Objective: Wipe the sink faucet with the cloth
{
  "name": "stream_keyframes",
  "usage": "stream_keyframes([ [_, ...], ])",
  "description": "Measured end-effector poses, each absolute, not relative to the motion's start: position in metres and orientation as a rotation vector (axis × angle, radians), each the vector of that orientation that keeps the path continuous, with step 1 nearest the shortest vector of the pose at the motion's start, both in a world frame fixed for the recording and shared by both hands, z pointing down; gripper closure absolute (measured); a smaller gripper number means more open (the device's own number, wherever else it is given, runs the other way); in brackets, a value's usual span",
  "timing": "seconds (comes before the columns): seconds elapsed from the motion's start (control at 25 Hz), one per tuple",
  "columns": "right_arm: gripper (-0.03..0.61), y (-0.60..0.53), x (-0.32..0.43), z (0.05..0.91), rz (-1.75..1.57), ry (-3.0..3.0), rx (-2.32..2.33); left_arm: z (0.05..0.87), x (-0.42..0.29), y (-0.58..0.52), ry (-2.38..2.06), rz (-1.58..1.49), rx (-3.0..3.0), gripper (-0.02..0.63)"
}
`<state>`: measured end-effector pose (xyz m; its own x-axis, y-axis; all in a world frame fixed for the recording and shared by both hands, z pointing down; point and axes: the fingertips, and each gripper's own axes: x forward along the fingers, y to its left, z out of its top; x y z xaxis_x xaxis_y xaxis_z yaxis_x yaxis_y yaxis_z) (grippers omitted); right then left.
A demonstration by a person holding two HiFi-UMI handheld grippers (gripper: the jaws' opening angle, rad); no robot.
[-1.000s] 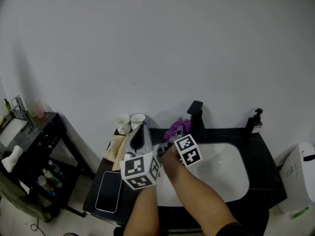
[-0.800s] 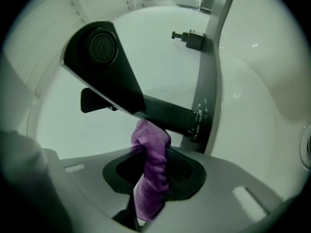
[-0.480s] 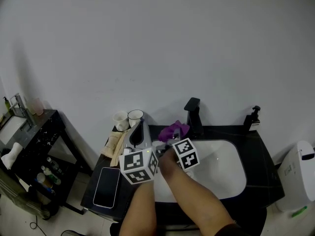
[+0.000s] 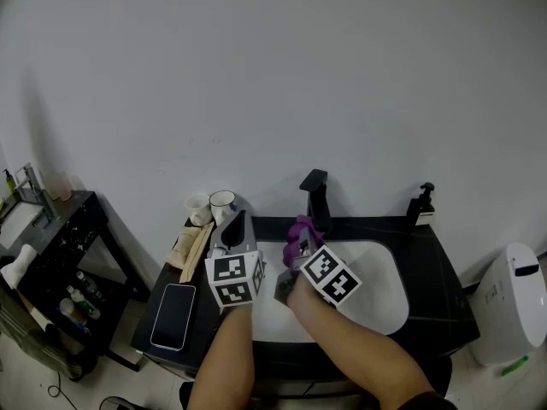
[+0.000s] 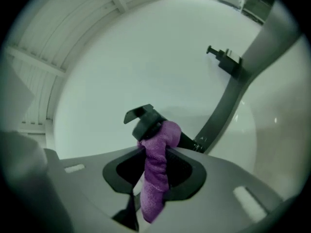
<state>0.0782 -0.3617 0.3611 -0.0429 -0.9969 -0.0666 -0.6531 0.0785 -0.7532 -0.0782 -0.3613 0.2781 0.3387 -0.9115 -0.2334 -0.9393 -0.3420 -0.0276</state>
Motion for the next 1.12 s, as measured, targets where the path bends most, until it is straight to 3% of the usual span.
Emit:
stream_keyframes([
  [0.32,0.469,-0.301,0.128,0.335,-0.458,1.98,-1.8,0.278,-0.057,-0.353,1.624,0.191,-2.43,0.597],
  [0.76,0.471,-0.297,0.206,0.247,0.501,2.208,-1.983,0.299,-0.03,-0.355,1.604,0.123,-2.523,0.597],
  [1.12,0.476,-0.316,0.202,0.3,0.365,2.338,-1.984,0.317,-0.018,-0.364,1.599,0.037,-2.566,0.597],
])
